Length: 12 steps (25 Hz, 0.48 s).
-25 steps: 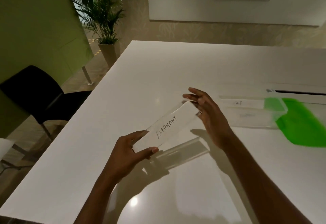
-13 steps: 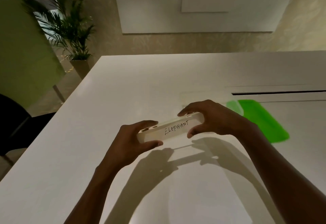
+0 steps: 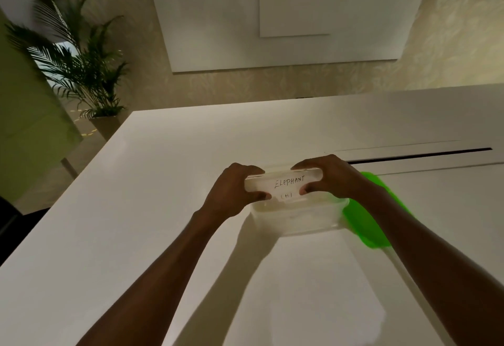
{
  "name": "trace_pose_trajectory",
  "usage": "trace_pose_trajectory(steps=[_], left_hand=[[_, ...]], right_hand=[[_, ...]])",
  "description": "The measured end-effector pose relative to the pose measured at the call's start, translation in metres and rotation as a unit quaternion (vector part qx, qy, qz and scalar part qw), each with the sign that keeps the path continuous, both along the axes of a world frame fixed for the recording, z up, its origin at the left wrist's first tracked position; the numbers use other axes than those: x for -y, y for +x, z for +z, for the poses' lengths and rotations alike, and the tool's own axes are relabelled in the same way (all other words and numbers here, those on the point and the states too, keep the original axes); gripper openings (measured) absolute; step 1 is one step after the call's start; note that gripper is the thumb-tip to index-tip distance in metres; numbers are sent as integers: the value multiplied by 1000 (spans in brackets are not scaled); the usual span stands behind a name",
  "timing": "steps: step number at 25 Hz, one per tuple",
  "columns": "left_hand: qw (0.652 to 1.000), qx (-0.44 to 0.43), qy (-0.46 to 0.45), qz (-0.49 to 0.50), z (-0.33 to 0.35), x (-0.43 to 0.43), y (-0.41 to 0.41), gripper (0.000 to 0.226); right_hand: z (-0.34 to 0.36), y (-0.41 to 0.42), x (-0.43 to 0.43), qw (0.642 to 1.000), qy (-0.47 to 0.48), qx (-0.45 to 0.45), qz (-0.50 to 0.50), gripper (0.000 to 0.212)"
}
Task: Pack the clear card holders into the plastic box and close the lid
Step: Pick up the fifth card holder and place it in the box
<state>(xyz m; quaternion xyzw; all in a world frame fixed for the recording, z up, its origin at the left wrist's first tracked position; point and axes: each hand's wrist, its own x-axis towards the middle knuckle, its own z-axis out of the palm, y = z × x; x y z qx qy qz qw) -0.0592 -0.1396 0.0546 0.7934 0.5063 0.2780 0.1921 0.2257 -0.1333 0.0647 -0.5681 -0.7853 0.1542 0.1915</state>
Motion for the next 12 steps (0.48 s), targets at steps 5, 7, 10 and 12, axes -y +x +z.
trace_pose_trajectory(steps=[5,7,10,12], left_hand=[[998,-59,-17,-6,-5,-31,29,42],[996,-81,-25,0,-8,-39,36,41],[993,-109,-48,-4,-11,-49,45,38],[988,-140,-63,-6,-13,-53,50,40]], right_hand=[[-28,11,-31,995,-8,94,-21,68],[-38,9,-41,988,-2,151,-19,64],[-48,7,-51,981,-19,191,-22,56],[-54,5,-52,980,-35,194,-24,52]])
